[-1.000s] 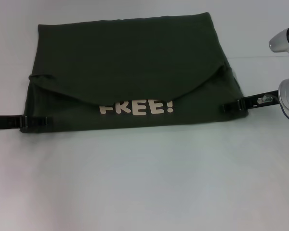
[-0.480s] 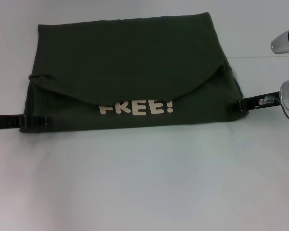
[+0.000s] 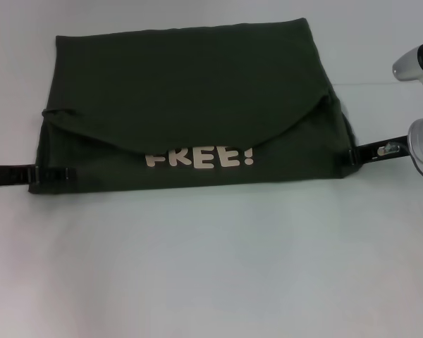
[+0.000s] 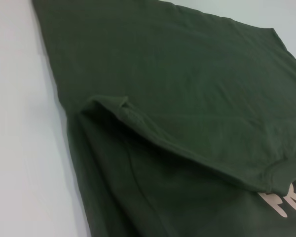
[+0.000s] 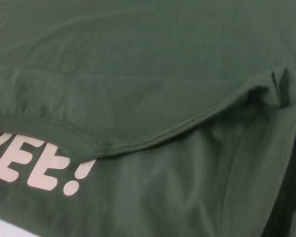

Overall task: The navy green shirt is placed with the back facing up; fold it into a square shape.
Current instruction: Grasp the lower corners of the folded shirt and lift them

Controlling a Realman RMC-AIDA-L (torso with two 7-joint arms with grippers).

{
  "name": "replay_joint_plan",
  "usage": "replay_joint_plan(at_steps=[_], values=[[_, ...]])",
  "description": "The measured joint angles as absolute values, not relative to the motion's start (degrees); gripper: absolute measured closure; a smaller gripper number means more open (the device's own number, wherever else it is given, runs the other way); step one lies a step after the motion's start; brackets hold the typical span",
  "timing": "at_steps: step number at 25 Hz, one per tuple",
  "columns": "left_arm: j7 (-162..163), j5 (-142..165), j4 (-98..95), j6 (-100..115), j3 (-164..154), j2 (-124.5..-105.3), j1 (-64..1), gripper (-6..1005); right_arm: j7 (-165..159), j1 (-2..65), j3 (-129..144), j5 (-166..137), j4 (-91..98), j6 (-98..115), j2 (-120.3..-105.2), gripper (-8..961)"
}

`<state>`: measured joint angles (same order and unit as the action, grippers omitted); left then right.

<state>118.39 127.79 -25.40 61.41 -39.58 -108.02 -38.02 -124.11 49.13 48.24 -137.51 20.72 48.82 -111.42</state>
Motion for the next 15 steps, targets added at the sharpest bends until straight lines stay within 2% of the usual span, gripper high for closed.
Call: replay_joint_plan(at_steps=[6, 15], values=[[118.4, 127.8, -25.4, 61.5, -39.6, -107.92, -38.1, 221, -124.0, 49.0, 48.2, -137.5, 20.9, 49.0, -111.07, 911], [118.4, 127.8, -25.4, 61.0, -39.7, -108.01, -38.1, 250, -123.6, 48.9, 48.2, -137.5, 21.1, 48.9, -110.99, 908]])
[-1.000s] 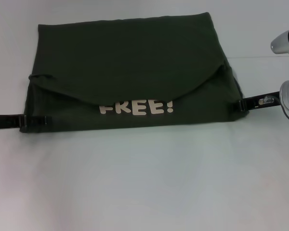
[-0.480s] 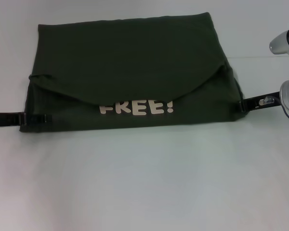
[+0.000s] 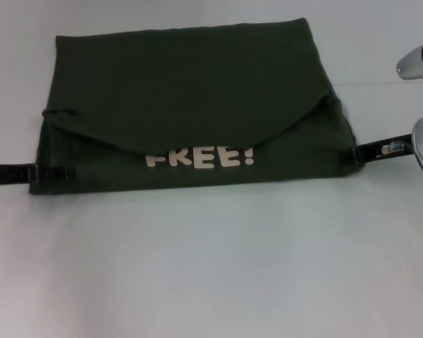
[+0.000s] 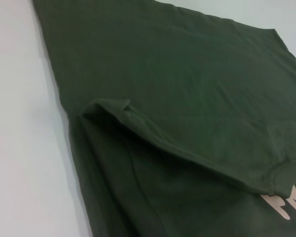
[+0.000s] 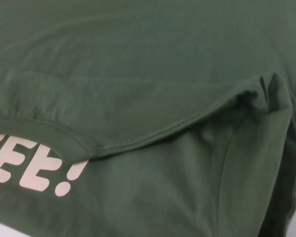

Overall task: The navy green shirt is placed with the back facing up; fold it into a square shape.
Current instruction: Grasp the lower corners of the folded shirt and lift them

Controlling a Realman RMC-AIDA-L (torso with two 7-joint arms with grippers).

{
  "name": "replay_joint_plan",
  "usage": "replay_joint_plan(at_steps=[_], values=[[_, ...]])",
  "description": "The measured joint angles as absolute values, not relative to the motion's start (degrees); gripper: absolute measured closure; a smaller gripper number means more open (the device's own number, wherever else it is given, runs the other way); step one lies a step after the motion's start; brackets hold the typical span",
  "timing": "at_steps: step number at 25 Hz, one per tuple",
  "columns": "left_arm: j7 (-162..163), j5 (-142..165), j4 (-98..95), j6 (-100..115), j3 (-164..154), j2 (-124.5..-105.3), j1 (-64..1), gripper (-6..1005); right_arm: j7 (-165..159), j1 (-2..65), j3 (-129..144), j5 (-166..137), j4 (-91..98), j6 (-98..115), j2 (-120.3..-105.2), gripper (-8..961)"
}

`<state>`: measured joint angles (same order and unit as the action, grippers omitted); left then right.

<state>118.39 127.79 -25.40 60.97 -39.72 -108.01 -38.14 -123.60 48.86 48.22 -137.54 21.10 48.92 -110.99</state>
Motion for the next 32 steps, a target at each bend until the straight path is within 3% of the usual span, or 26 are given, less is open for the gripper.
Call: replay_joint_plan(at_steps=[9, 14, 32], values=[[118.4, 127.9, -25.1, 59.4, -40.0, -108.25, -38.1, 279, -123.6, 48.9, 48.2, -137.4, 21.3, 49.1, -110.99, 905], [118.4, 129.0, -25.0, 58.3, -40.0, -108.74, -38.1, 367, -123.6, 48.9, 48.2, -137.4, 21.3, 49.1, -110.95, 904], [119.0, 129.3, -24.9, 57.8, -40.2, -109.04, -38.1, 371, -123.7, 48.4, 48.2, -137.3, 21.2, 49.1, -110.82, 898]])
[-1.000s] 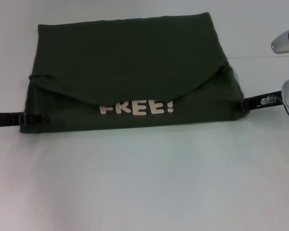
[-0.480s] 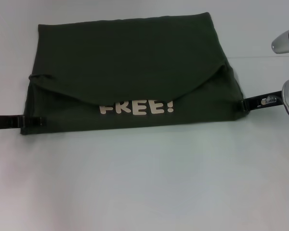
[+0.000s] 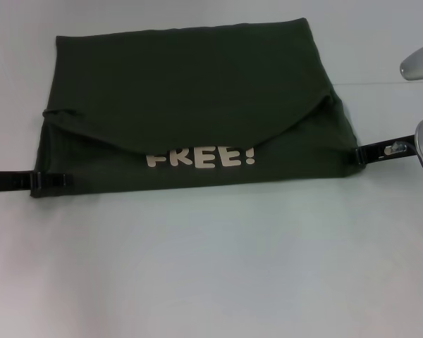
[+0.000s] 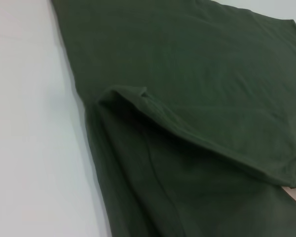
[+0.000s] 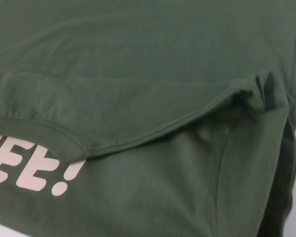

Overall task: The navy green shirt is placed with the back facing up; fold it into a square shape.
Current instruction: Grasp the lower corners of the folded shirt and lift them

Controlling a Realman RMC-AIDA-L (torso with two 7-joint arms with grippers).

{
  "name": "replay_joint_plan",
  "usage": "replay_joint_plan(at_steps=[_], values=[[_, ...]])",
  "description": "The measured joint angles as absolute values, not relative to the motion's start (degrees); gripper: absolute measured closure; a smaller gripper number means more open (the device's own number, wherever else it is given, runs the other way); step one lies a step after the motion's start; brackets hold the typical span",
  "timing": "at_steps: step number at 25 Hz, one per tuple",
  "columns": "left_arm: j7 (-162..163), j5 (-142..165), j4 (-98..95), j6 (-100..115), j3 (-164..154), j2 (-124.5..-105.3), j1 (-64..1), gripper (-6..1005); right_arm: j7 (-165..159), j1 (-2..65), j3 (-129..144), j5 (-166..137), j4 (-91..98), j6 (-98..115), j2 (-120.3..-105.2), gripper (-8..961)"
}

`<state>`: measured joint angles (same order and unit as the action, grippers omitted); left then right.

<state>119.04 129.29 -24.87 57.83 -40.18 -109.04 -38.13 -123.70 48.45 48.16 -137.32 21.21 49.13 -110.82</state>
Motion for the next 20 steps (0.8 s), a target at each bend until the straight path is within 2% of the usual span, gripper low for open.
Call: replay_joint_plan(at_steps=[7, 13, 20], values=[[118.9, 129.3, -24.2, 56.5, -41.7, -109.09, -38.2, 373, -123.7, 48.3, 48.2, -137.2, 21.3, 49.1, -110.82, 896], [119.0, 129.3, -24.2, 56.2, -41.9, -109.07, -38.1, 553, -123.7, 48.3, 48.2, -137.2, 21.3, 49.1, -110.82, 894], [118.9, 129.3, -23.8, 56.4, -43.2, -109.06, -38.4, 608, -123.8, 48.2, 48.2, -137.2, 21.3, 49.1, -110.82, 892]])
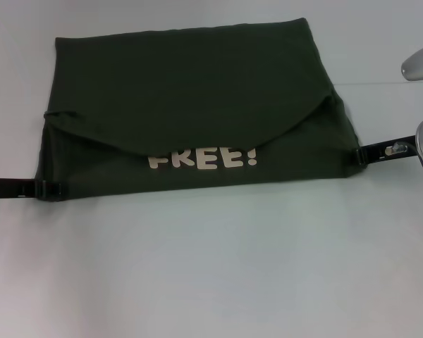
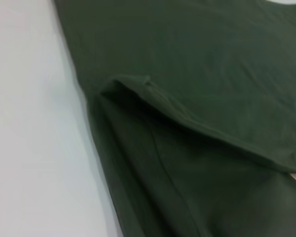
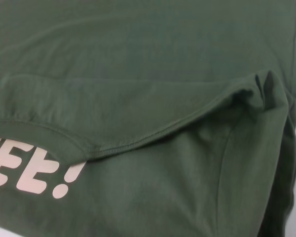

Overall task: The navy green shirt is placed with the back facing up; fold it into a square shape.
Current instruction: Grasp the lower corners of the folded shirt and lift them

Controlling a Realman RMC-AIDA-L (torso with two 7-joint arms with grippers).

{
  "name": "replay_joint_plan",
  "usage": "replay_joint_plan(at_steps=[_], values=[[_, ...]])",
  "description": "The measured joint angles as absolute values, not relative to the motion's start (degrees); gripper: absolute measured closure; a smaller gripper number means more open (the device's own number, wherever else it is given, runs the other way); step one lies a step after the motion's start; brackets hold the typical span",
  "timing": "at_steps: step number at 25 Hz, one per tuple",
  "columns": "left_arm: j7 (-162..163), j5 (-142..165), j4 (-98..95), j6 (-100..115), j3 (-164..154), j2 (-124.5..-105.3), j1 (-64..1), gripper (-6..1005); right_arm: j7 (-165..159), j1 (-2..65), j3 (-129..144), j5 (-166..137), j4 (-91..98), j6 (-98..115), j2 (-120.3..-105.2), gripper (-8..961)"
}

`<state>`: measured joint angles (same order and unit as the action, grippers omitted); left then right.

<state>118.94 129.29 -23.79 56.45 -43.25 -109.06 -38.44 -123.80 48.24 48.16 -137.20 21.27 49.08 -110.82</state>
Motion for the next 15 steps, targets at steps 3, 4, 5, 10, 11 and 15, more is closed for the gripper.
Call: replay_joint_plan(at_steps=[3, 4, 5, 10, 11, 15], values=[[119.0, 129.3, -23.5, 56.2, -43.5, -109.07, -38.7, 632, -123.9, 48.2, 48.2, -137.2, 21.3, 49.1, -110.82, 891], [119.0, 129.3, -23.5, 56.2, -43.5, -109.07, -38.7, 661, -123.9, 48.2, 48.2, -137.2, 21.3, 49.1, -110.82, 891], [119.0, 129.3, -23.5, 56.2, -43.4, -109.07, -38.7, 690, -123.9, 48.2, 48.2, -137.2, 21.3, 49.1, -110.82, 891], [119.3, 129.3, -23.5, 56.4, -43.3, -108.92, -38.8, 892, -124.0, 48.1, 48.2, -137.2, 21.3, 49.2, -110.82, 889], [119.4, 129.3, -23.5, 56.5, -43.3, -108.88, -38.8, 950, -124.0, 48.1, 48.1, -137.2, 21.3, 49.2, -110.82, 889], [120.0, 129.3, -23.7, 57.4, -43.3, -108.51, -38.7, 950, -124.0, 47.9, 47.5, -137.2, 21.3, 50.2, -110.52, 887]])
